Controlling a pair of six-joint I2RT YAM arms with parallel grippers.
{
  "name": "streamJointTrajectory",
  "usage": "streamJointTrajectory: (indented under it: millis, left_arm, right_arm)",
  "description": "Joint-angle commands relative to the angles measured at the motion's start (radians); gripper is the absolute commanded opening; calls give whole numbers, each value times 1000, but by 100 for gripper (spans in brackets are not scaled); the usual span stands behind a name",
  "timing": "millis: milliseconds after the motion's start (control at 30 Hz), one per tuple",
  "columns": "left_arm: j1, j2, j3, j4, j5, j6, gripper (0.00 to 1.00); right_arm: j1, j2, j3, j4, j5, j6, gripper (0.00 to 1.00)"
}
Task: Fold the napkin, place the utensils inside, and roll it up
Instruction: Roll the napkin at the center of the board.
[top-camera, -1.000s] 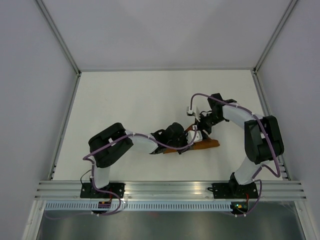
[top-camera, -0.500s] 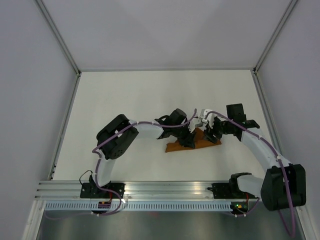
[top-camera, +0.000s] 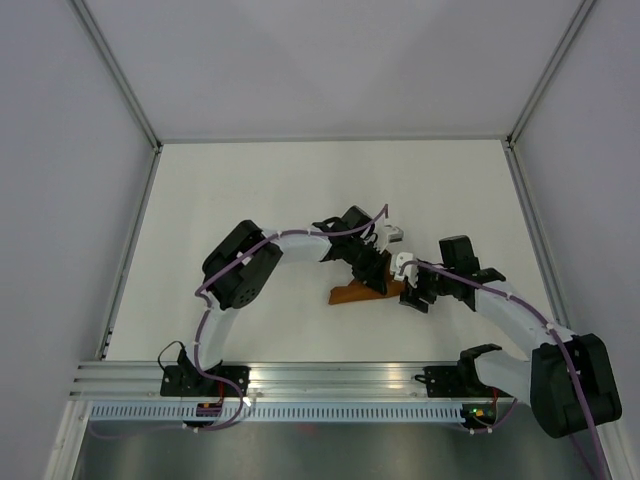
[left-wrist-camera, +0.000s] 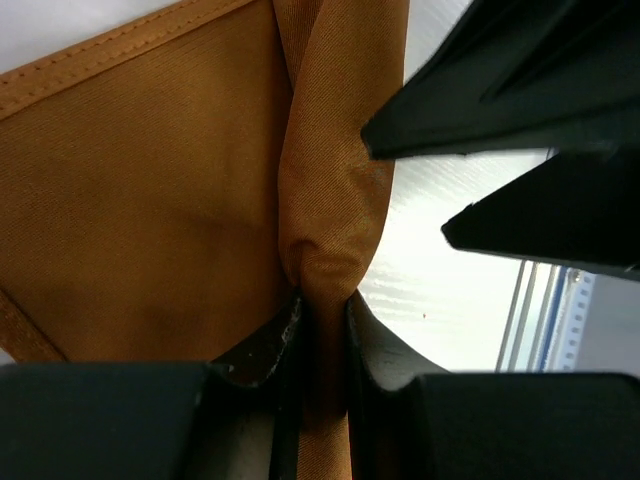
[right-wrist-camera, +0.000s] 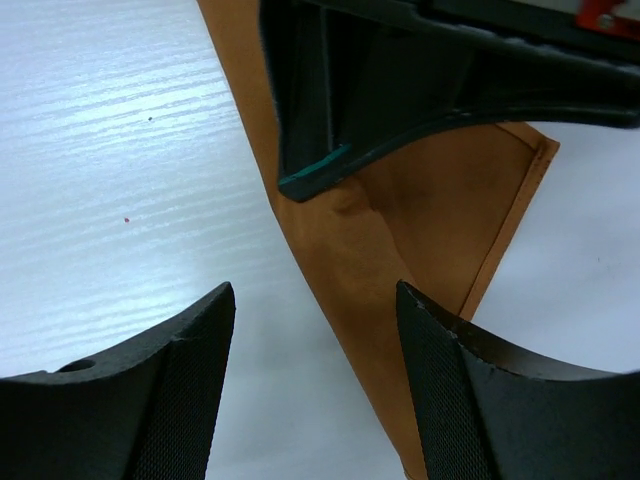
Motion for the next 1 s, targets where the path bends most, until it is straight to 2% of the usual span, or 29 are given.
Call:
streamJointTrajectory:
  millis: [0, 100, 433, 600, 767, 967]
  left_arm:
    - [29, 89, -23, -262, -79, -29, 3]
    - [40, 99, -6, -306, -82, -19, 3]
    - [52, 125, 40, -370, -45, -19, 3]
    - [61, 145, 66, -409, -19, -2, 6]
    - [75, 150, 77, -426, 15, -8, 11]
    - [98, 133, 79, -410, 87, -23, 25]
  right_arm:
    - [69, 13, -23, 163, 31, 15, 71]
    - [147, 30, -34, 230, 87, 35, 72]
    - [236, 144, -4, 251, 112, 24, 72]
    - [240, 171, -9, 293, 120, 27, 69]
    - [241, 202, -1, 297, 117, 30, 56]
    - [240, 233, 17, 256, 120, 13, 43]
